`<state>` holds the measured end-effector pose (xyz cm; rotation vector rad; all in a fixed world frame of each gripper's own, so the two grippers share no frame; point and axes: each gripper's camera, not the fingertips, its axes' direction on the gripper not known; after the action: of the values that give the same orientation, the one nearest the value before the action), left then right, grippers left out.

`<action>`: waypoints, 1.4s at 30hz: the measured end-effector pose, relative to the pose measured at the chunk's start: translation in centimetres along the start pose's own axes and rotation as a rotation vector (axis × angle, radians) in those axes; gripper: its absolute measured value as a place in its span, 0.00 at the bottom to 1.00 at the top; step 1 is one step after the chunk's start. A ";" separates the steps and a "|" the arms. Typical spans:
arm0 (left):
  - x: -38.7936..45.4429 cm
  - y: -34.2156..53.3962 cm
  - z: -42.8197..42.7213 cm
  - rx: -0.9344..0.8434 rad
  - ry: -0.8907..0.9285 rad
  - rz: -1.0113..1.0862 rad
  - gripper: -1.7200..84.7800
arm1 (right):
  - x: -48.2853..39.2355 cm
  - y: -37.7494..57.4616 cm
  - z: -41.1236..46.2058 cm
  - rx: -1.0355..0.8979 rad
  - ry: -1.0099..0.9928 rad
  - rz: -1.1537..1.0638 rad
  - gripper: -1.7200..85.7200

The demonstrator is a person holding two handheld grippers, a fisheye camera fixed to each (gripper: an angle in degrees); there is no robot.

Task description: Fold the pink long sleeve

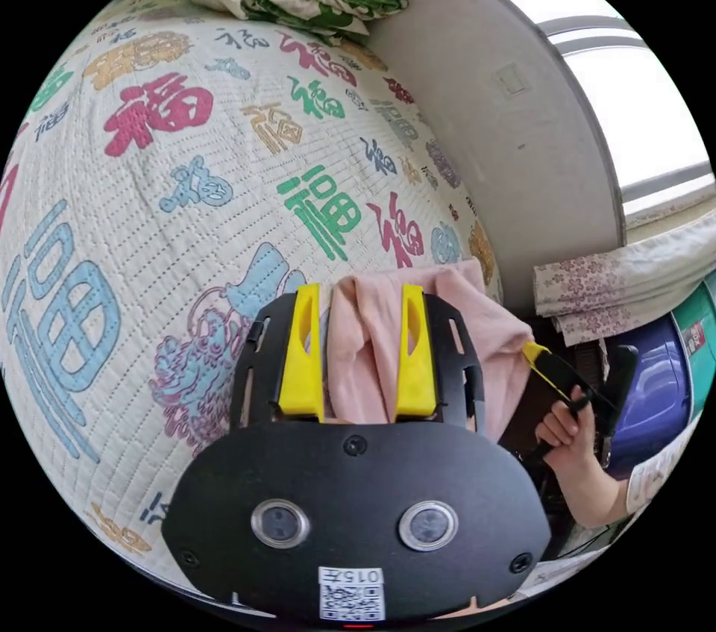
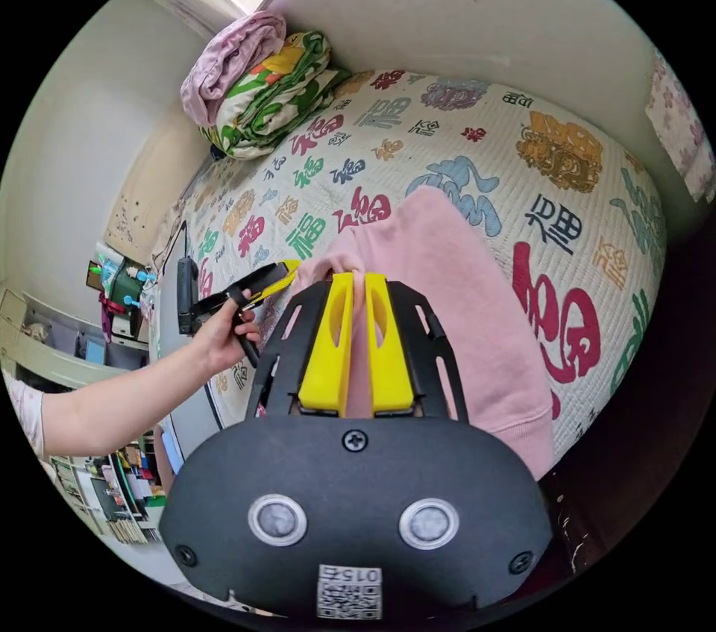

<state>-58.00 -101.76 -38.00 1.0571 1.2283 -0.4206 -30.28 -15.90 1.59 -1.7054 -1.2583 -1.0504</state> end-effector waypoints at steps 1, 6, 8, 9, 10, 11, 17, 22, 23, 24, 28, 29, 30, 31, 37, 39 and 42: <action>0.0 -0.2 0.7 -0.006 -0.007 -0.004 0.19 | 0.1 0.3 -1.2 0.011 -0.011 0.011 0.04; 1.9 0.5 3.4 -0.003 -0.113 0.050 0.06 | -1.2 2.5 -10.4 0.104 -0.080 0.053 0.04; 1.9 0.8 4.4 -0.074 0.019 0.016 0.05 | -2.3 3.4 -13.1 0.142 -0.141 0.052 0.04; 2.0 1.3 4.1 -0.035 0.032 -0.006 0.04 | -3.1 4.0 -14.8 0.164 -0.200 0.052 0.04; 2.0 1.7 3.8 -0.007 0.046 -0.015 0.04 | -3.5 4.3 -15.7 0.174 -0.230 0.055 0.03; 2.3 2.5 2.9 0.045 0.088 -0.038 0.04 | -4.5 5.1 -17.5 0.195 -0.272 0.065 0.03; 6.3 10.2 -6.6 0.324 0.153 0.041 0.03 | -7.4 9.9 -32.0 0.371 -0.444 0.022 0.03; 7.5 19.6 -18.8 0.556 0.132 0.103 0.03 | -8.8 15.0 -44.1 0.458 -0.557 -0.053 0.03; 7.9 22.2 -22.2 0.601 0.122 0.127 0.03 | -9.7 16.5 -46.2 0.457 -0.587 -0.073 0.03; 8.6 24.8 -25.5 0.644 0.093 0.165 0.03 | -10.8 18.0 -47.8 0.453 -0.617 -0.096 0.03; 10.9 32.9 -34.8 0.717 -0.010 0.248 0.02 | -13.0 22.7 -49.3 0.439 -0.765 -0.062 0.03; 11.4 35.6 -37.7 0.737 -0.036 0.246 0.02 | -13.6 24.2 -49.1 0.429 -0.824 -0.028 0.03; 12.0 38.3 -40.7 0.765 -0.064 0.234 0.02 | -14.5 25.6 -48.8 0.416 -0.871 -0.010 0.03; 12.3 39.6 -42.2 0.777 -0.078 0.228 0.02 | -15.2 26.2 -48.7 0.406 -0.891 -0.011 0.03; 15.6 51.1 -53.2 0.884 -0.186 0.062 0.02 | -21.5 30.3 -47.4 0.198 -1.017 -0.016 0.03; 14.8 54.9 -55.0 0.930 -0.220 -0.079 0.02 | -23.7 30.8 -46.1 0.113 -0.994 -0.044 0.03; 10.8 58.5 -54.0 0.940 -0.266 -0.302 0.02 | -25.7 30.5 -41.0 0.010 -0.920 -0.061 0.03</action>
<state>-39.77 -25.34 -21.10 1.5259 0.9395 -1.4174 -12.57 -69.11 -9.76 -2.2425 -1.8523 -0.2371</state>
